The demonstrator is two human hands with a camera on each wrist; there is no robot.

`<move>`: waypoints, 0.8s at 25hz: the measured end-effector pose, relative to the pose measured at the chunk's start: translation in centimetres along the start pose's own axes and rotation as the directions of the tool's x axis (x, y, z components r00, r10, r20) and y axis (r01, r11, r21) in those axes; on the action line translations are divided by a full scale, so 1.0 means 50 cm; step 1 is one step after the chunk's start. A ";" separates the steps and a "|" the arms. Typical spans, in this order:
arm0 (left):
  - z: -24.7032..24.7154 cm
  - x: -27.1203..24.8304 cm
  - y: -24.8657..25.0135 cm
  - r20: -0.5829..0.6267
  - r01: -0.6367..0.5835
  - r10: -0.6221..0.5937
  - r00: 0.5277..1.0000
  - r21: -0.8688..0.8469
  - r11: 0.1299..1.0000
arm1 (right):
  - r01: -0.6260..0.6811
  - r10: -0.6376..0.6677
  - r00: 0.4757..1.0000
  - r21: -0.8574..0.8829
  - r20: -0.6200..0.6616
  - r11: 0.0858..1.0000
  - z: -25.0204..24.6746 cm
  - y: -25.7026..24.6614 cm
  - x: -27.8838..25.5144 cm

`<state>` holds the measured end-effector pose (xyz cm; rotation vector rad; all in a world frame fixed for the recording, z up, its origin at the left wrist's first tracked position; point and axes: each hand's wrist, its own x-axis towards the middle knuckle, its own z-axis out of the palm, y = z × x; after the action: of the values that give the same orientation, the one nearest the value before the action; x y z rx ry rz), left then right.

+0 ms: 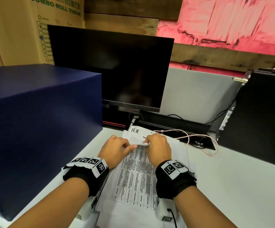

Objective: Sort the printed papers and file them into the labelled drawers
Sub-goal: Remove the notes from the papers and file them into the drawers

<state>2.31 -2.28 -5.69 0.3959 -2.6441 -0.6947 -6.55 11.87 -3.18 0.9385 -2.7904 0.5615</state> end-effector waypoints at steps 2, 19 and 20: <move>0.002 0.001 -0.001 -0.005 0.037 -0.037 0.999 -0.013 0.999 | -0.023 0.023 1.000 0.032 0.010 0.999 0.003 0.001 0.002; 0.014 0.009 -0.014 -0.019 0.063 -0.065 0.998 -0.084 0.994 | 0.044 -0.032 0.978 -0.051 0.206 0.998 0.014 -0.006 -0.006; 0.014 0.007 -0.012 0.003 0.057 -0.057 0.998 -0.069 0.996 | 0.046 -0.035 0.978 -0.053 0.205 0.997 0.015 -0.006 -0.006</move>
<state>1.80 -2.63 -6.47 0.4531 -2.6103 -0.8015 -6.12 11.53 -3.86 1.0957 -2.9402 0.3967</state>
